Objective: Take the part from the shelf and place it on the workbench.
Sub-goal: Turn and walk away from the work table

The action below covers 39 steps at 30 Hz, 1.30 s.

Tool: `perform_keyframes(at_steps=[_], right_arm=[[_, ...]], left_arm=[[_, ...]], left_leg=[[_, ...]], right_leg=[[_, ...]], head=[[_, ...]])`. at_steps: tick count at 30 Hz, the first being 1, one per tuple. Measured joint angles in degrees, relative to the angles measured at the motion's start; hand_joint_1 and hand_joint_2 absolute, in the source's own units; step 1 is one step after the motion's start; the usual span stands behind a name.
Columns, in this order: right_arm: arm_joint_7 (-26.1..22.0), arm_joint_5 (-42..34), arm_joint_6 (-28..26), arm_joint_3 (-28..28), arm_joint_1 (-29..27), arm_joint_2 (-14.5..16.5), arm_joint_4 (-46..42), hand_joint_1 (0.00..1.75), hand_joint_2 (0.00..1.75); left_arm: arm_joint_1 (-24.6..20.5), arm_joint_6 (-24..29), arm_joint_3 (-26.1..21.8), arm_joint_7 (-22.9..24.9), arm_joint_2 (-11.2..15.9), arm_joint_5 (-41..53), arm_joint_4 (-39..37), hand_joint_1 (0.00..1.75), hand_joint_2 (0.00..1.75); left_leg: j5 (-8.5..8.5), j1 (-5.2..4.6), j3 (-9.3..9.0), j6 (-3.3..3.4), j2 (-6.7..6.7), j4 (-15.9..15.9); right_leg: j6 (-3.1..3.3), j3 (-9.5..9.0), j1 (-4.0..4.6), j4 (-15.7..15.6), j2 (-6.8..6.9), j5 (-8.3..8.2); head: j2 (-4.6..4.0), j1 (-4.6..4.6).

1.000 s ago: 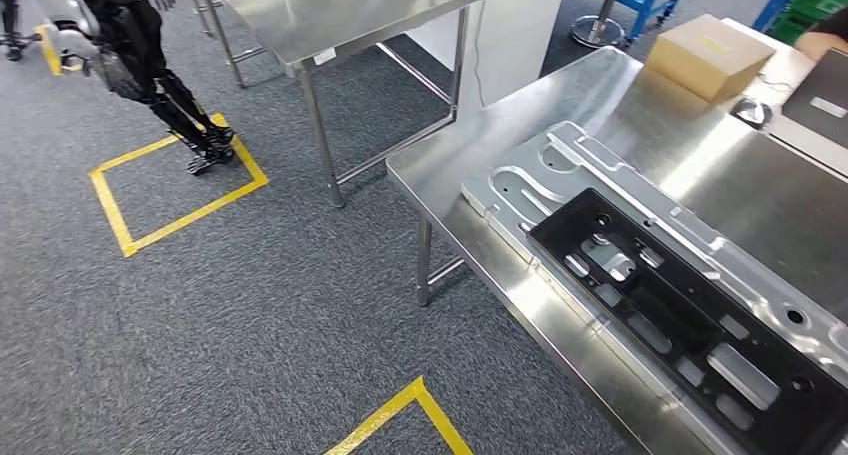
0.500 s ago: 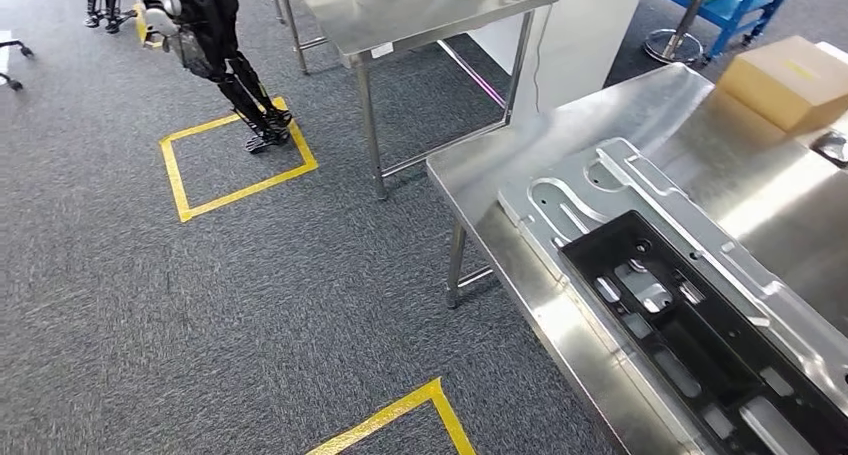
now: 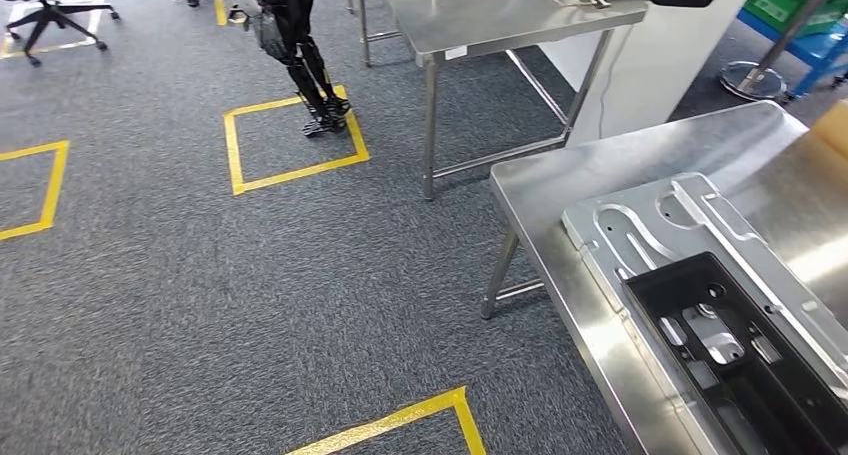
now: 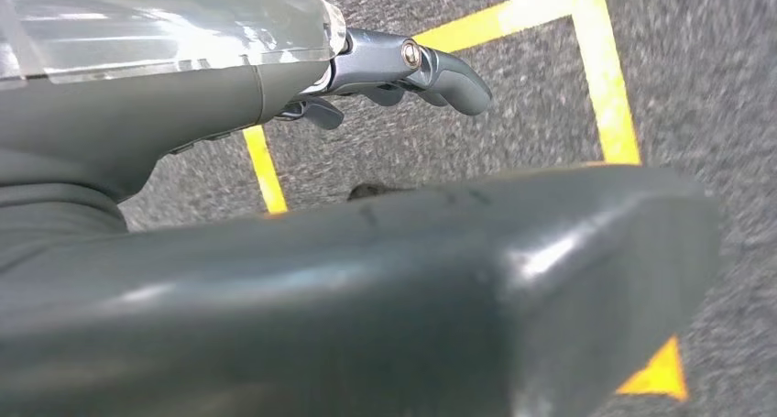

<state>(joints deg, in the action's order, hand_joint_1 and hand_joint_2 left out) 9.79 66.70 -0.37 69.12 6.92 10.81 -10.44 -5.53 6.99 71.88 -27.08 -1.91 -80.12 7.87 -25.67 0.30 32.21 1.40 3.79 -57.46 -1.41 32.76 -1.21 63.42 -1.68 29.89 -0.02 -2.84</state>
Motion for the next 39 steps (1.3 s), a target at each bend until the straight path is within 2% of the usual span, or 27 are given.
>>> perform_keyframes(at_steps=[1,3,5,7,9,10,11,12,13,14,16,17,18,20,22,24,25,26,27,28,29,31,33,35,36,37,39], right_arm=[[0.12,0.09,0.00,-0.17,0.04,0.02,0.01,0.00,0.00],[0.35,0.15,-0.01,-0.45,0.16,0.07,0.03,0.00,0.00],[0.47,0.15,-0.01,-0.71,0.28,0.17,0.03,0.00,0.00],[0.51,0.12,-0.01,-0.90,0.20,0.29,0.03,0.00,0.00],[0.51,0.09,0.02,-0.99,0.02,0.34,0.03,0.00,0.00],[0.51,0.09,0.03,-1.00,-0.07,0.35,0.03,0.00,0.00],[0.51,0.09,0.10,-1.01,-0.11,0.36,0.03,0.00,0.00],[0.51,0.10,0.20,-1.03,-0.13,0.36,0.03,0.00,0.00],[0.51,0.11,0.34,-1.05,-0.12,0.39,0.03,0.00,0.00],[0.51,0.13,0.50,-1.09,-0.09,0.43,0.03,0.00,0.00],[0.53,0.26,0.69,-1.23,-0.09,0.58,0.03,0.00,0.00],[0.58,0.33,0.76,-1.32,-0.08,0.62,0.03,0.00,0.00],[0.62,0.41,0.85,-1.38,-0.04,0.67,0.03,0.00,0.00],[0.70,0.55,1.00,-1.46,0.15,0.77,0.03,0.00,0.00],[0.76,0.67,1.05,-1.49,0.20,0.85,0.04,0.00,0.00],[0.84,0.72,1.07,-1.49,0.02,0.86,0.05,0.00,0.00],[0.85,0.68,1.07,-1.49,-0.08,0.86,0.05,0.00,0.00],[0.86,0.63,1.08,-1.49,-0.16,0.86,0.05,0.00,0.00],[0.86,0.56,1.10,-1.49,-0.22,0.86,0.05,0.00,0.00],[0.86,0.49,1.18,-1.49,-0.25,0.85,0.05,0.00,0.00],[0.86,0.43,1.27,-1.49,-0.26,0.84,0.05,0.00,0.00],[0.86,0.29,1.48,-1.49,-0.31,0.81,0.05,0.00,0.00],[0.86,0.11,1.56,-1.49,-0.30,0.79,0.05,0.00,0.00],[0.81,-0.19,1.60,-1.48,-0.18,0.80,0.05,0.00,0.00],[0.74,-0.43,1.58,-1.46,-0.15,0.80,0.05,0.00,0.00],[0.60,-0.71,1.58,-1.43,-0.16,0.81,0.05,0.00,0.00],[0.37,-1.13,1.57,-1.36,-0.24,0.81,0.05,0.00,0.00]], left_arm=[[-0.04,0.10,-0.15,-0.23,0.01,-0.08,0.00,0.00,0.00],[0.00,0.23,-0.44,-0.55,0.03,-0.14,0.00,0.00,0.00],[0.29,0.37,-0.73,-0.67,0.08,-0.14,0.00,0.00,0.00],[0.41,0.62,-0.89,-0.58,0.16,-0.14,-0.01,0.00,0.00],[0.28,0.84,-0.94,-0.40,0.19,-0.14,-0.01,0.00,0.00],[0.23,0.90,-0.95,-0.33,0.19,-0.11,-0.01,0.00,0.00],[0.25,0.93,-0.96,-0.27,0.19,-0.09,0.00,0.00,0.00],[0.30,0.96,-0.96,-0.23,0.19,-0.05,-0.01,0.00,0.00],[0.35,0.98,-0.96,-0.20,0.20,-0.02,-0.01,0.00,0.00],[0.37,1.00,-0.96,-0.19,0.23,0.01,-0.02,0.00,0.00],[0.21,1.09,-0.96,-0.24,0.33,0.03,-0.02,0.00,0.00],[0.11,1.18,-0.97,-0.28,0.38,0.01,-0.02,0.00,0.00],[0.06,1.33,-0.98,-0.32,0.42,-0.04,-0.02,0.00,0.00],[0.22,1.73,-1.01,-0.27,0.48,-0.21,-0.02,0.00,0.00],[0.38,2.13,-1.03,-0.06,0.51,-0.37,-0.02,0.00,0.00],[0.29,2.44,-1.04,0.16,0.53,-0.45,-0.02,0.00,0.00],[0.24,2.59,-1.04,0.25,0.54,-0.43,-0.01,0.00,0.00],[0.25,2.72,-1.04,0.32,0.53,-0.39,-0.01,0.00,0.00],[0.30,2.82,-1.04,0.38,0.52,-0.32,-0.02,0.00,0.00],[0.35,2.92,-1.04,0.41,0.51,-0.21,-0.01,0.00,0.00],[0.36,2.97,-1.04,0.38,0.49,-0.10,-0.01,0.00,0.00],[0.27,3.02,-1.04,0.19,0.43,0.19,0.00,0.00,0.00],[0.17,2.92,-1.02,-0.11,0.40,0.46,0.00,0.00,0.00],[0.23,2.74,-0.95,-0.28,0.41,0.85,0.00,0.00,0.00],[0.28,2.65,-0.89,-0.30,0.41,1.13,0.00,0.00,0.00],[0.28,2.52,-0.80,-0.29,0.41,1.39,0.00,0.00,0.00],[0.10,2.28,-0.57,-0.24,0.39,1.79,0.00,0.00,0.00]], left_leg=[[-0.04,-0.03,0.17,-0.34,0.63,-0.20],[0.05,0.00,0.63,-1.15,1.65,-0.44],[0.13,0.27,0.96,-1.86,2.15,-0.50],[-1.56,0.32,2.19,-2.36,0.33,-3.09],[-5.24,0.33,5.32,-2.68,-2.21,-9.98],[-6.82,0.38,7.04,-2.80,-2.75,-13.73],[-7.55,0.41,8.13,-2.86,-3.04,-16.21],[-7.15,0.41,8.18,-2.84,-3.23,-16.53],[-5.80,0.39,7.06,-2.71,-3.49,-14.56],[-3.91,0.31,5.01,-2.47,-4.12,-10.85],[-1.49,-0.21,1.03,-1.67,-6.51,-3.31],[-1.14,-0.53,0.06,-1.25,-7.31,-1.30],[-1.26,-0.82,-0.14,-0.92,-7.58,-0.56],[-0.95,-0.80,-0.12,-0.37,-6.36,-0.16],[-0.47,-0.43,-0.41,0.19,-5.28,0.45],[-0.22,-0.29,-0.47,0.56,-4.23,0.68],[-0.20,-0.31,-0.39,0.63,-3.61,0.64],[-0.21,-0.31,-0.35,0.65,-2.95,0.59],[-0.23,-0.29,-0.34,0.64,-2.25,0.51],[-0.26,-0.25,-0.36,0.57,-1.48,0.39],[-0.34,-0.19,-0.40,0.45,-0.75,0.22],[-0.61,-0.12,-0.23,-0.05,0.58,-0.38],[-0.68,-0.08,0.22,-0.78,1.57,-0.82],[-0.50,0.13,0.58,-1.55,2.48,-0.73],[-0.67,0.23,0.75,-1.86,2.14,-0.94],[-1.33,0.24,1.23,-2.12,1.11,-1.92],[-4.36,0.23,3.67,-2.51,-1.83,-7.23]], right_leg=[[0.07,-1.21,-0.12,-2.89,-0.97,-1.04],[0.44,-1.94,0.01,-4.97,-1.92,-1.25],[1.19,-1.95,0.10,-5.24,-0.90,-1.51],[2.06,-2.10,0.08,-5.68,0.35,-1.79],[2.63,-2.15,0.36,-5.83,1.79,-1.79],[2.78,-2.14,0.54,-5.82,2.56,-1.74],[2.85,-2.16,0.68,-5.81,3.26,-1.68],[2.90,-2.20,0.80,-5.80,3.93,-1.62],[2.90,-2.28,0.90,-5.79,4.55,-1.55],[2.86,-2.43,0.98,-5.79,5.10,-1.45],[2.57,-2.73,1.22,-5.73,6.10,-1.17],[2.34,-2.82,1.32,-5.69,6.57,-1.04],[2.09,-2.89,1.39,-5.68,7.06,-0.94],[1.55,-3.08,1.37,-5.62,7.76,-0.69],[1.00,-2.53,1.20,-3.77,5.89,0.85],[0.66,0.12,0.93,2.10,3.01,4.28],[0.57,2.01,0.84,5.94,2.33,5.99],[0.48,3.51,0.77,8.85,2.06,6.86],[0.41,4.24,0.69,10.01,1.95,6.65],[0.35,3.95,0.56,9.00,1.83,5.27],[0.31,2.63,0.39,5.86,1.53,3.07],[0.29,-0.54,0.00,-1.40,-0.57,-0.31],[0.52,-1.74,-0.04,-4.41,-2.16,-0.98],[1.16,-1.70,0.21,-4.63,-1.48,-1.11],[1.59,-1.81,0.28,-4.87,-0.91,-1.26],[2.03,-1.90,0.28,-5.14,-0.28,-1.41],[2.68,-2.00,0.41,-5.50,1.12,-1.55]], head=[[0.00,-0.01],[0.00,-0.02],[0.00,-0.02],[0.00,-0.02],[0.00,-0.02],[0.00,-0.02],[0.00,-0.02],[0.00,-0.02],[0.00,-0.02],[0.00,-0.02],[0.00,-0.02],[0.00,-0.02],[0.00,-0.02],[0.00,-0.02],[0.00,-0.01],[0.00,0.00],[0.00,0.00],[0.00,0.00],[0.00,0.00],[0.00,0.00],[0.00,0.00],[0.00,-0.01],[0.00,-0.01],[0.00,0.00],[0.00,0.00],[0.00,-0.01],[0.00,-0.01]])
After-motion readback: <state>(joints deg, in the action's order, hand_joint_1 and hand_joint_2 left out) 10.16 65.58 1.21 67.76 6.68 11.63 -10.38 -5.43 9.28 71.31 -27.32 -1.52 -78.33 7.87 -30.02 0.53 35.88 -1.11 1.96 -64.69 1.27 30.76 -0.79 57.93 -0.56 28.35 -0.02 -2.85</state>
